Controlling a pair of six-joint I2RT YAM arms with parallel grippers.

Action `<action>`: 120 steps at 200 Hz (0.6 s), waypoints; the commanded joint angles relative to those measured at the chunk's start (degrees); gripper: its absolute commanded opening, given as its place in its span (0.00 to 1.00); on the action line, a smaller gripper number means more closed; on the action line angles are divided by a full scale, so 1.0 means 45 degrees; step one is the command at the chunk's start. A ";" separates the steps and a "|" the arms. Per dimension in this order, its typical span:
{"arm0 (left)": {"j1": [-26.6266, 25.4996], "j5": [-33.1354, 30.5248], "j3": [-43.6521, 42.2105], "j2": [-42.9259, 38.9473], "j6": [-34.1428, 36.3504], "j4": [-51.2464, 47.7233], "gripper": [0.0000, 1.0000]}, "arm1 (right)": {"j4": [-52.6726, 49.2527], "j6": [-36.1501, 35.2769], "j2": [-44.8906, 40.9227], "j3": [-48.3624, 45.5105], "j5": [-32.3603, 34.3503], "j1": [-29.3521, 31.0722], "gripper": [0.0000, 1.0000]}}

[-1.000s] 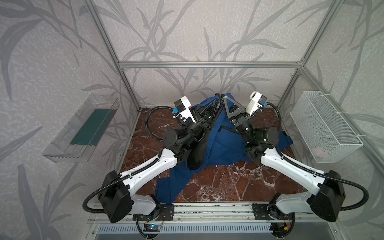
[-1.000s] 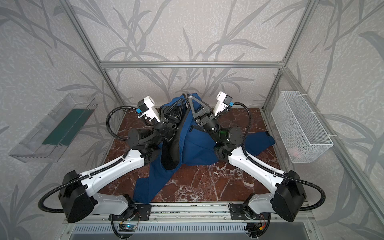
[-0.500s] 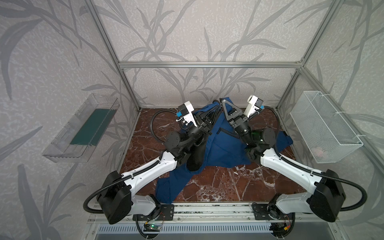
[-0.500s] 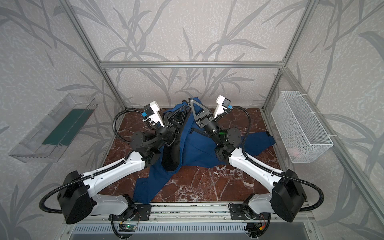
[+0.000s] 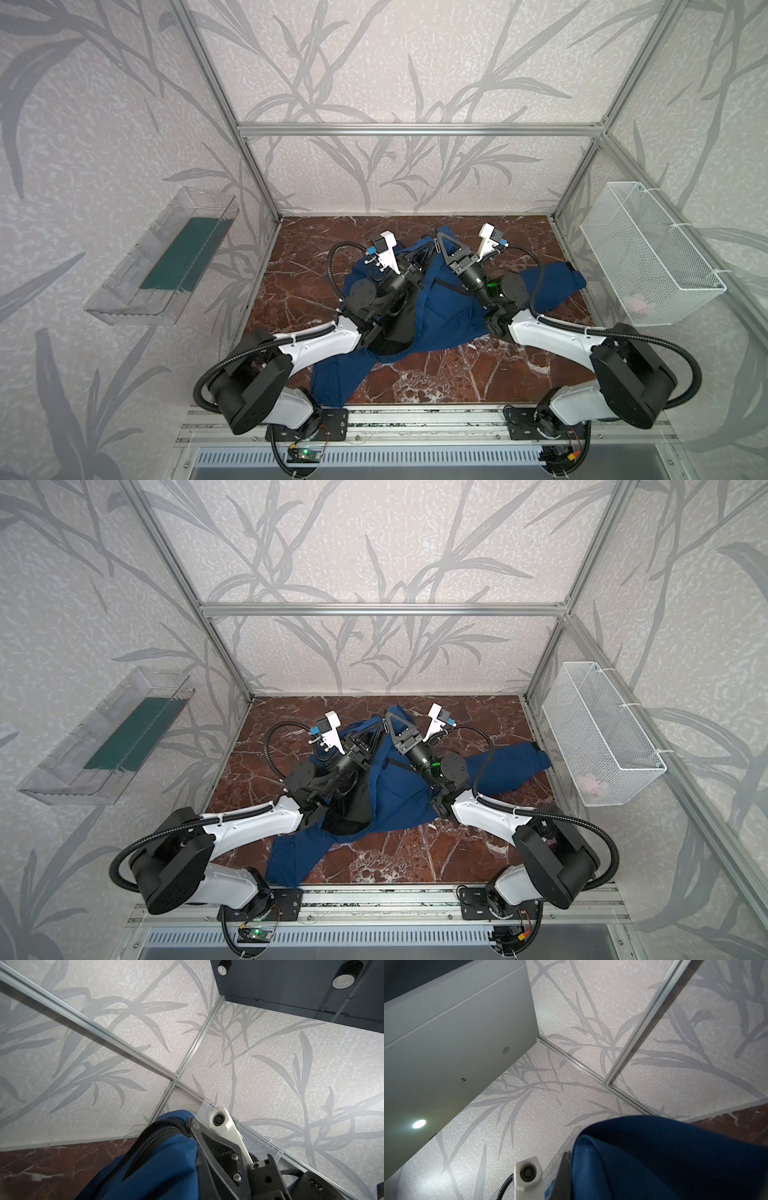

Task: Zip up the jacket
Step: 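Lower both grippers with the held jacket edges toward the floor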

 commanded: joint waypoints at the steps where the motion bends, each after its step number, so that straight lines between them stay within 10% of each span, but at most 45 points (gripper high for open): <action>1: -0.0224 0.0781 -0.0416 0.0164 -0.0506 0.0502 0.00 | 0.0770 0.0574 -0.0017 -0.0148 -0.0247 -0.0077 0.04; 120: -0.0288 0.0265 -0.1134 0.0031 -0.0655 0.0801 0.00 | -0.1060 0.1794 -0.1196 -0.1576 0.0457 0.0382 0.48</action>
